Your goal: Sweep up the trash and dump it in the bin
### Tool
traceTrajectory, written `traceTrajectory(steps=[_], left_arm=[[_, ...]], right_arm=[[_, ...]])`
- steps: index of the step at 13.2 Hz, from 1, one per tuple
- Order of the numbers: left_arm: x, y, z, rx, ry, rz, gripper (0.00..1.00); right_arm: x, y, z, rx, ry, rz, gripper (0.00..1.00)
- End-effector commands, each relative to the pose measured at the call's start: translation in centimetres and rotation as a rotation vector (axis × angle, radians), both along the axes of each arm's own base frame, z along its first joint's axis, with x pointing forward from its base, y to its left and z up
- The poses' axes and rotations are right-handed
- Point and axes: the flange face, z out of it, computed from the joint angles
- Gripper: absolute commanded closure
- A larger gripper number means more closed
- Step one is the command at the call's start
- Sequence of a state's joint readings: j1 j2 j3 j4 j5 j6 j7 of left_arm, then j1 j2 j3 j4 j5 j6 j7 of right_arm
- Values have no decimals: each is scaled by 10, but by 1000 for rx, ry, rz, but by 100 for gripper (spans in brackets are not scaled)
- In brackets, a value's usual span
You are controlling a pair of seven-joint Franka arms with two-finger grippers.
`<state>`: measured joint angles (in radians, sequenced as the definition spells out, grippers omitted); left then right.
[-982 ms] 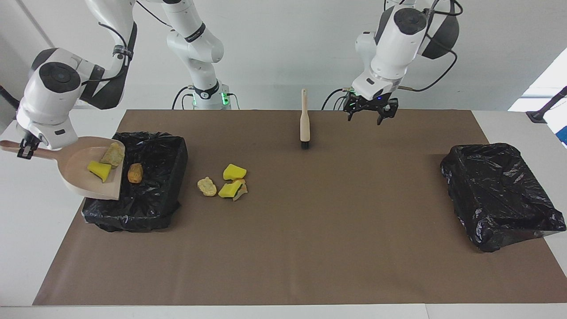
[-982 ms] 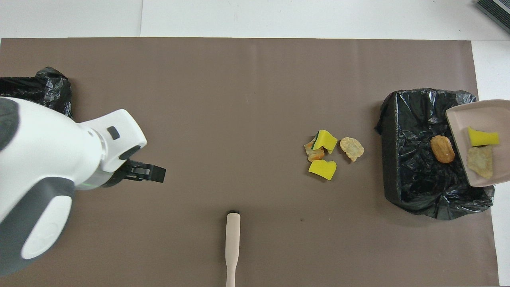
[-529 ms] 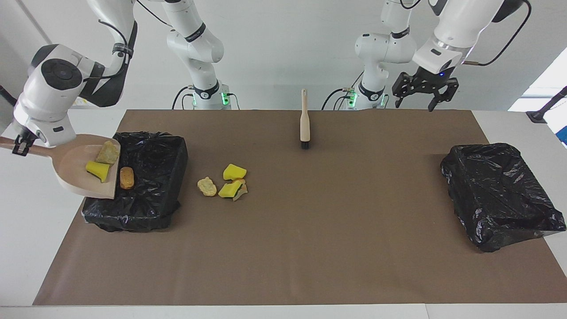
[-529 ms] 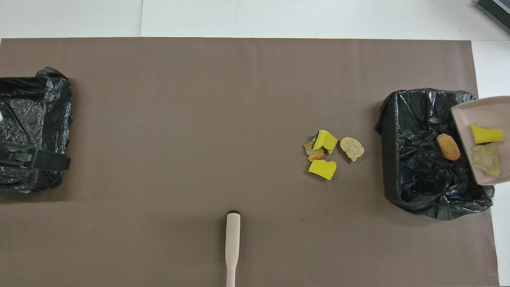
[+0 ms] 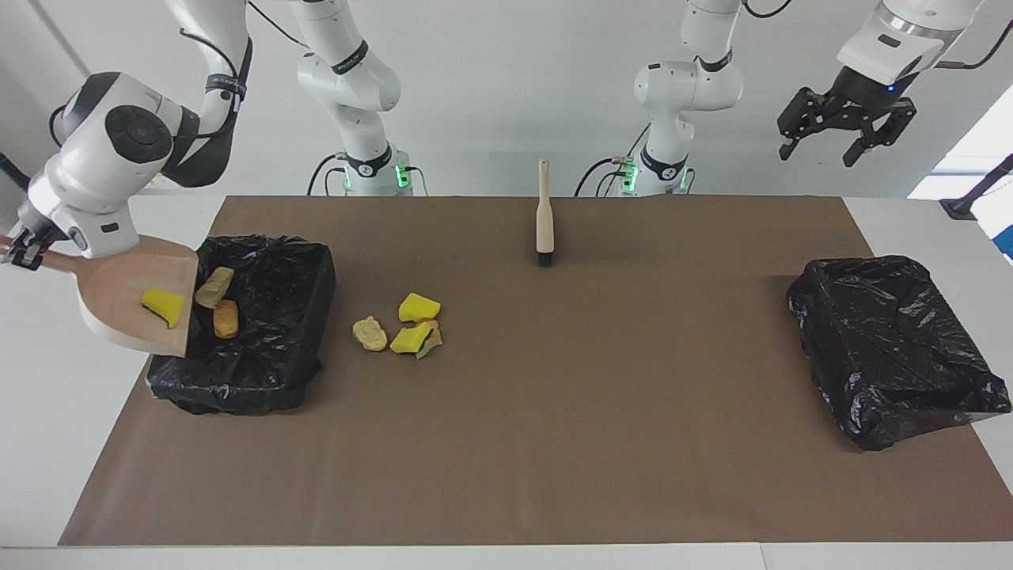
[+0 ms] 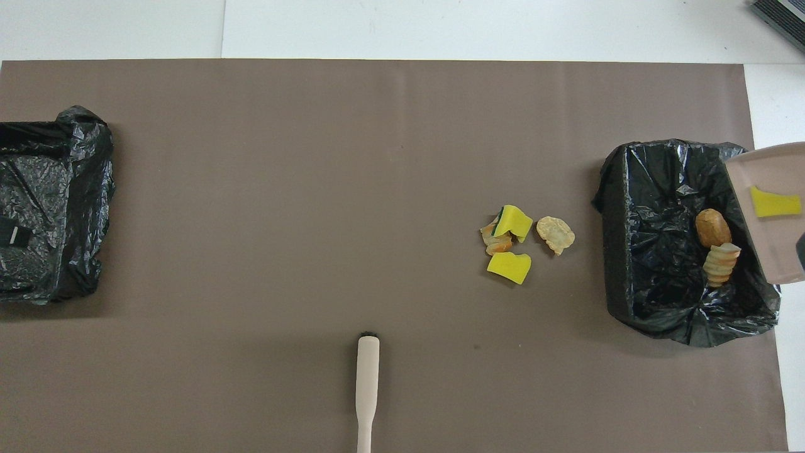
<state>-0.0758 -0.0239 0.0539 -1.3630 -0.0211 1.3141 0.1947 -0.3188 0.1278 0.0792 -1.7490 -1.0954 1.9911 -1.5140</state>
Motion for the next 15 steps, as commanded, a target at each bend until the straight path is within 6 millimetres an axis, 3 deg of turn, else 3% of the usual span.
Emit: traceTrajectory(steps=[1,2,3,4,6,8,12,15], left_arm=[[-10,19,8,8,-23,-24,0],[-9,20,7,8,-41,-19,0],[-5,18,5,10,-44,-21,0],[-3,19,3,12,-43,-20,0],[-1,19,2,14,-41,-20,0],[7,18,-8,14,-18,-23,0],[19,13,-21,10,-44,-34,0],[5,13,-40,6,-21,-40,0]], right_arm=[[-4,10,7,-41,-16,-14,100],[-5,6,7,-40,-19,-16,100],[-6,13,9,-49,-11,-25,100],[-2,34,11,-84,-1,-18,100],[-2,37,15,-134,-5,-10,100],[1,59,17,-190,9,30,100],[0,58,24,-219,19,27,100],[-27,60,79,-15,-63,-42,100]])
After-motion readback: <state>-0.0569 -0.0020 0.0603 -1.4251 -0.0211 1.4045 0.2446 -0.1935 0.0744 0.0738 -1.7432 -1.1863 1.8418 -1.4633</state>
